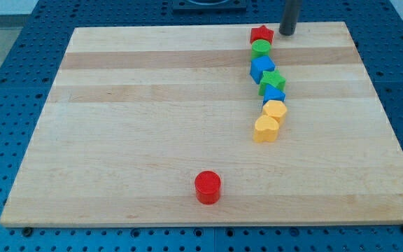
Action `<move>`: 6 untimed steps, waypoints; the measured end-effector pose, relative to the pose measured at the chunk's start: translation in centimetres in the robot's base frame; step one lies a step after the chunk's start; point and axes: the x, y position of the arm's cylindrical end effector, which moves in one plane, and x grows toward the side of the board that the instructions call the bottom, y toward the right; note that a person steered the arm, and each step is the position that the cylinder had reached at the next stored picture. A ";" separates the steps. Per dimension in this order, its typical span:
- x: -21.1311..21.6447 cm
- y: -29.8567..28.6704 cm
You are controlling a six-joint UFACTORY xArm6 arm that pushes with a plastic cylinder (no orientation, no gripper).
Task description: Adjust the red star at the top of green circle
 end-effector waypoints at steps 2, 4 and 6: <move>1.2 -3.3; 1.3 2.3; 1.7 0.7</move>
